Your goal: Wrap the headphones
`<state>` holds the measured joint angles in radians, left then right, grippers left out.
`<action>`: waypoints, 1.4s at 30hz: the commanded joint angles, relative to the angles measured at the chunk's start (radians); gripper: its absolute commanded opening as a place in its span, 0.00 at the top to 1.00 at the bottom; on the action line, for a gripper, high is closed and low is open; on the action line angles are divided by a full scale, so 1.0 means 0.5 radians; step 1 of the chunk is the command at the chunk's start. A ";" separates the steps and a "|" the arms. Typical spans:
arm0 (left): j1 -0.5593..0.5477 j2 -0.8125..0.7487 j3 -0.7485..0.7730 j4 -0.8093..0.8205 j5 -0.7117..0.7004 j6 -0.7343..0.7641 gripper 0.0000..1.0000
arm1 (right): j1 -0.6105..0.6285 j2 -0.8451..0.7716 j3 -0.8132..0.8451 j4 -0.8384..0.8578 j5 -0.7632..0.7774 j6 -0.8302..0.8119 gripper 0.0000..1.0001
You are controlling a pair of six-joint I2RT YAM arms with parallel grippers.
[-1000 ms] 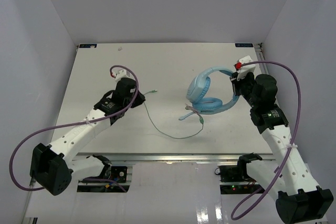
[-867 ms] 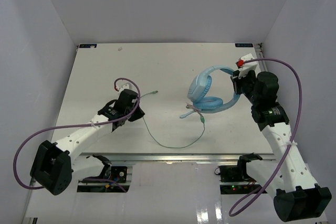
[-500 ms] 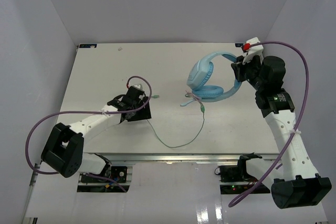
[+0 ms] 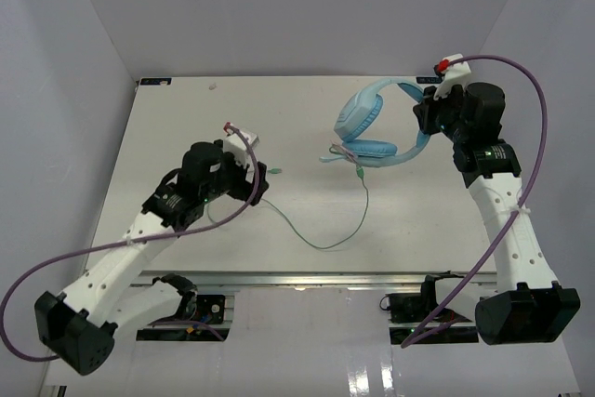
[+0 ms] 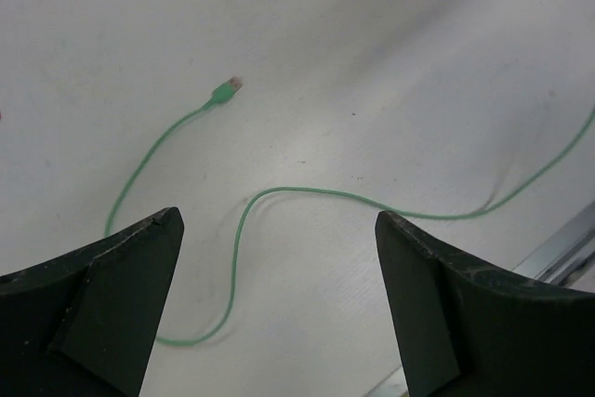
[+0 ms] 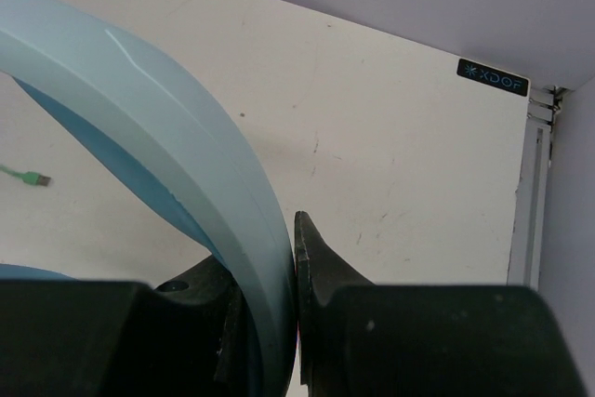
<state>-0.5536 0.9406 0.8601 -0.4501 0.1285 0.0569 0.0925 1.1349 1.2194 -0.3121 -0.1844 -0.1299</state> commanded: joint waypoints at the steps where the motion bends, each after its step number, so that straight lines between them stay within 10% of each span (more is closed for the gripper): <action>1: -0.020 -0.161 -0.252 0.083 0.584 0.948 0.05 | -0.011 -0.038 0.053 0.123 -0.347 0.017 0.92; 27: -0.019 1.030 -0.084 0.210 -0.039 1.466 0.25 | -0.025 -0.109 0.009 0.124 -0.731 -0.016 0.92; 37: -0.014 1.307 0.025 0.256 -0.371 1.310 0.93 | -0.039 -0.165 -0.009 0.108 -0.733 -0.027 0.92; 42: -0.013 1.189 0.168 0.160 -0.195 1.062 1.00 | -0.044 -0.158 -0.001 0.100 -0.578 0.046 0.92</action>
<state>-0.5647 1.6047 0.8670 -0.3363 -0.0203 0.7062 0.0784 1.0811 1.1984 -0.3141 -0.5125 -0.1862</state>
